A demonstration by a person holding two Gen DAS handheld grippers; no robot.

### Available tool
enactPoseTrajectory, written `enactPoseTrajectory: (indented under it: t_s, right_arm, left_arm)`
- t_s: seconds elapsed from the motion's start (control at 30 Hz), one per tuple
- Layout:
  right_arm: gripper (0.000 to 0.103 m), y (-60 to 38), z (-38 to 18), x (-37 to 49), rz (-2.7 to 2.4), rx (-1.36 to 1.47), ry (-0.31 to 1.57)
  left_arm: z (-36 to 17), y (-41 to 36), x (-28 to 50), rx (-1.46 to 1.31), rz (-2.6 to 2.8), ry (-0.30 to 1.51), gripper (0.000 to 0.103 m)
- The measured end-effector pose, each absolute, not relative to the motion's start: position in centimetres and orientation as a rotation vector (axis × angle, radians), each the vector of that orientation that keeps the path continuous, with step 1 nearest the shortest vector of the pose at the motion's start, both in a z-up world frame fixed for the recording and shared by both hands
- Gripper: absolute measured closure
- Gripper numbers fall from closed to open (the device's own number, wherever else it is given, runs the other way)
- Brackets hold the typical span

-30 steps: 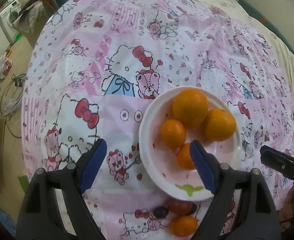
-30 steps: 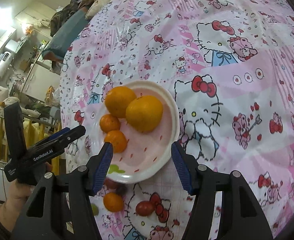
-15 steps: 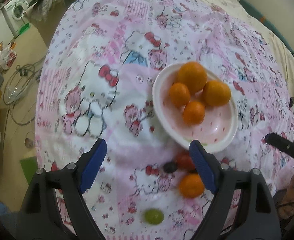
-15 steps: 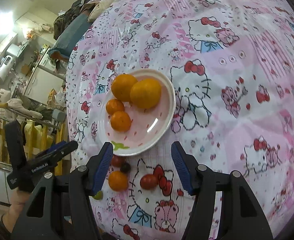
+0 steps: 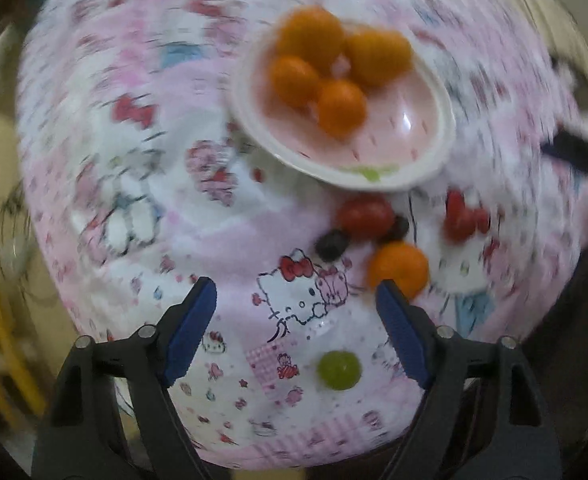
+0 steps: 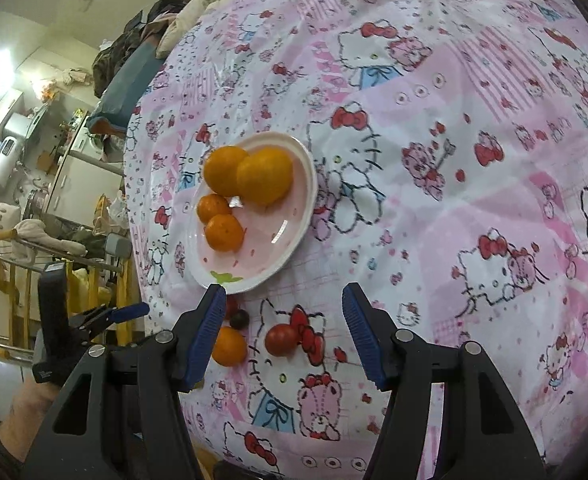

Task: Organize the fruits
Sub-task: 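Move the left tool to the dark grape and grasp it, then grasp a red cherry tomato with the right tool while the left tool holds the grape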

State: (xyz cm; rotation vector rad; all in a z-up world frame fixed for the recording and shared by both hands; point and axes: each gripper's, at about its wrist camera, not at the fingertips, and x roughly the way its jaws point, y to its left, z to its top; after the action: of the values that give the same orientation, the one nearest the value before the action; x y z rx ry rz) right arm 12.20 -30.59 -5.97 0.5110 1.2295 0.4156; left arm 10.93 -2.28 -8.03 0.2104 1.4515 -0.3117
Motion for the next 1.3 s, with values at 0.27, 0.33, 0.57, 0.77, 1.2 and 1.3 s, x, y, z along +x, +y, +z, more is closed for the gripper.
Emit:
enactPoseTrajectory:
  t_s: [0.27,0.33,0.57,0.77,1.2,1.3]
  right_arm:
    - [0.04,-31.6,-6.6,11.8,0.4,0.515,1.251]
    - [0.04,-31.8,-6.5,11.8,0.395,0.516,1.242]
    - [0.04,-32.1,-6.5,12.2,0.391,0.532,1.244]
    - [0.04,-31.4,-6.8,12.4,0.398,0.517,1.259]
    - [0.04,-29.5,-7.4,12.3,0.419,0.459,1.288]
    - [0.04,-28.5,-7.9,12.2,0.421,0.429,1.307]
  left_arm:
    - [-11.6,-6.1,12.2,0.458,-0.469,1.49,0.053]
    - [-12.2,-6.5,12.7,0.454,-0.477,1.505,0.061]
    - [-12.8,-7.9,14.0,0.476,-0.494,1.519,0.086]
    - [-12.0,-7.2,14.8,0.416,-0.47,1.521,0.087]
    - [-5.1,-1.8,10.9,-0.013,-0.21,1.404,0.087]
    - [-5.3,-0.5,9.6,-0.101,-0.161,1.392,0.087]
